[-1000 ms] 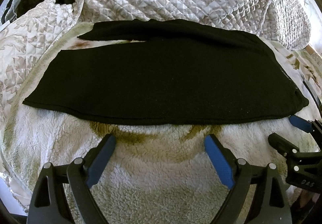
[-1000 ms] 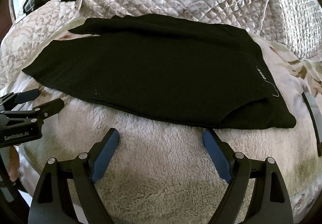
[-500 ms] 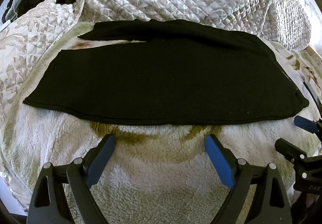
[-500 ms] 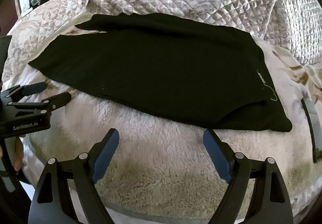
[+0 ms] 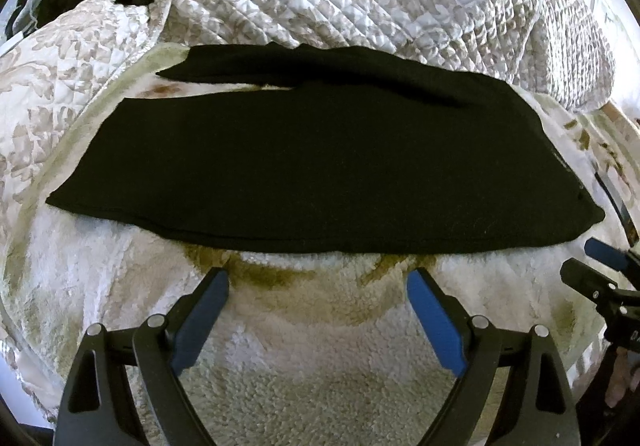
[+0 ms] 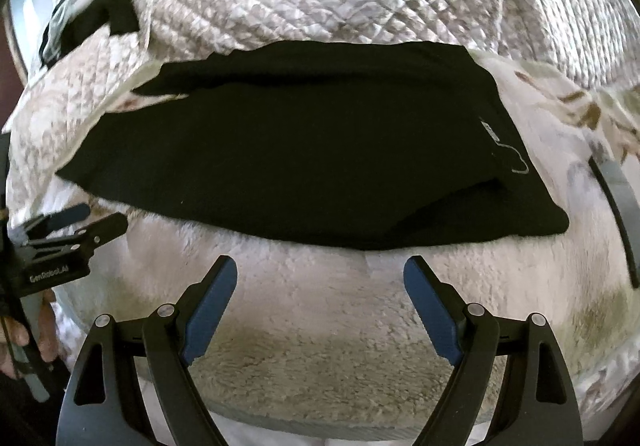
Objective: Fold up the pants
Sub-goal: 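Lower both grippers onto the black pants edge and close them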
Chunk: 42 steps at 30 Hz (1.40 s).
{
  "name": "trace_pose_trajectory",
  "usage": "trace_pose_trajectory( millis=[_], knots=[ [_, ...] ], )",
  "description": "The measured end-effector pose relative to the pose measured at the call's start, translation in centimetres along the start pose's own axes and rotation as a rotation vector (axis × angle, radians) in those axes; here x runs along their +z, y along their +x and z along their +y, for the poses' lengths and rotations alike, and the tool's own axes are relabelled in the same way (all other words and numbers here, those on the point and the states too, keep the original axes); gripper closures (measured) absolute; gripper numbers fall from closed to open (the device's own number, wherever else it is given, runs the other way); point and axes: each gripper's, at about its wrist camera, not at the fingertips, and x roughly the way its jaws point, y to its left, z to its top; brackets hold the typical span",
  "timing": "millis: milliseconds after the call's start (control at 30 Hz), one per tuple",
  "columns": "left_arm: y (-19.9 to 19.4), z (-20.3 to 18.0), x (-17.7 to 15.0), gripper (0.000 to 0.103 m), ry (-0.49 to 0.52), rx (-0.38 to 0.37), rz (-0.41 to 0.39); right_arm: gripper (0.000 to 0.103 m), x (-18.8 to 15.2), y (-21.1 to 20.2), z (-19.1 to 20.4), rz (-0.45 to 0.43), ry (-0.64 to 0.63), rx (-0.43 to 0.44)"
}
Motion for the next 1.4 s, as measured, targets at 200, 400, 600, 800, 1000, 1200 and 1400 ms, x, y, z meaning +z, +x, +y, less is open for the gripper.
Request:
trace_pose_trajectory(
  millis=[200,400,600,800,1000,1200,1400],
  knots=[
    [-1.3,1.1,0.7,0.011,-0.031,0.007,-0.065,0.021,0.4,-0.9,-2.2,-0.037,0.098,0.019],
    [-2.2,4.6,1.4,0.011,-0.126,0.026,-0.126,0.030,-0.4,-0.2,-5.6,-0.032,0.305,0.085],
    [-1.9,8.9,1.5,0.011,-0.275,0.005,-0.136,0.030,0.0,0.2,-7.7,-0.085,0.431,0.137],
    [0.1,12.4,1.4,0.013,-0.450,-0.096,-0.124,0.030,1.1,1.5,-10.2,-0.142,0.570,0.193],
    [1.4,12.4,2.6,0.021,-0.449,-0.067,-0.159,0.042,1.9,2.6,-12.0,-0.178,0.649,0.177],
    [2.6,13.4,3.4,0.074,-0.483,-0.026,-0.153,0.076,1.9,3.3,-14.4,-0.196,0.729,0.136],
    [2.7,13.1,4.1,0.099,-0.458,0.000,-0.135,0.098,1.8,3.4,-15.3,-0.172,0.762,0.126]
  ],
)
